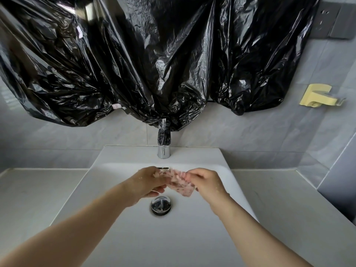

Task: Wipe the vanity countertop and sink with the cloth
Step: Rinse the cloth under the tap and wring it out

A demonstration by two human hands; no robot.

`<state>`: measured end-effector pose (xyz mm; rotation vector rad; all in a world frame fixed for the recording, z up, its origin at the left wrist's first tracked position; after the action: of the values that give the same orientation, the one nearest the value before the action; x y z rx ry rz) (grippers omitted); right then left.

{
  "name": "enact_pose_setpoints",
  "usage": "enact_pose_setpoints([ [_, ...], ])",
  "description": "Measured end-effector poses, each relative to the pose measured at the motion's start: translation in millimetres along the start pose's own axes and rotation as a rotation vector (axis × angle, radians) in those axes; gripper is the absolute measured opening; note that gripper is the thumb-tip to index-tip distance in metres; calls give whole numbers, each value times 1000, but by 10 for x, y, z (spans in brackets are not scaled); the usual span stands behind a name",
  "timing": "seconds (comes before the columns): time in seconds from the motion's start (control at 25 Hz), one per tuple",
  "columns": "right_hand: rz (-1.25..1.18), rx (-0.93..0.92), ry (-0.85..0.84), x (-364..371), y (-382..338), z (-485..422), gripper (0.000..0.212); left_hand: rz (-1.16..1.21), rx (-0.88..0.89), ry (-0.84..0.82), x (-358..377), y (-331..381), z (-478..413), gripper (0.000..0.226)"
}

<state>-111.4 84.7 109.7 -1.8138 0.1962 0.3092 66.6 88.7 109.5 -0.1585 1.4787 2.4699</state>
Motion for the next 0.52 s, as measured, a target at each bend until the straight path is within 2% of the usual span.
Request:
enact_pose_setpoints([
  [0.12, -325, 121, 186, 5, -63, -49, 16, -25, -36, 50, 0, -25, 27, 22],
  [0.2, -435, 164, 220, 51, -111, -65, 15, -51, 59, 82, 53, 3, 89, 22],
  [0.28, -267, 120, 174, 83, -143, -85, 12, 36, 212, 101, 81, 77, 149, 23],
  [0.36, -88, 63, 98, 85, -207, -86, 11, 118, 270, 66, 62, 142, 180, 29],
  [0.48, -123, 40, -27, 30, -266, -91, 20, 200, 199, 27, -55, 197, 161, 9],
  [0.52, -145, 26, -80, 6, -272, -94, 20, 243, 172, 28, -96, 201, 144, 10],
])
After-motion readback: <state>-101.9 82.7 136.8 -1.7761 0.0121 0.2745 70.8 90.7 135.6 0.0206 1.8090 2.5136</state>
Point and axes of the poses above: each hand's wrist, its own z-axis away from the middle knuckle, its own x-axis out of the palm, y = z × x, the point moved 3 cm from there along -z, towards the middle knuckle, and after that the axes turned 14 degrees about -x, right-handed, at the moved point
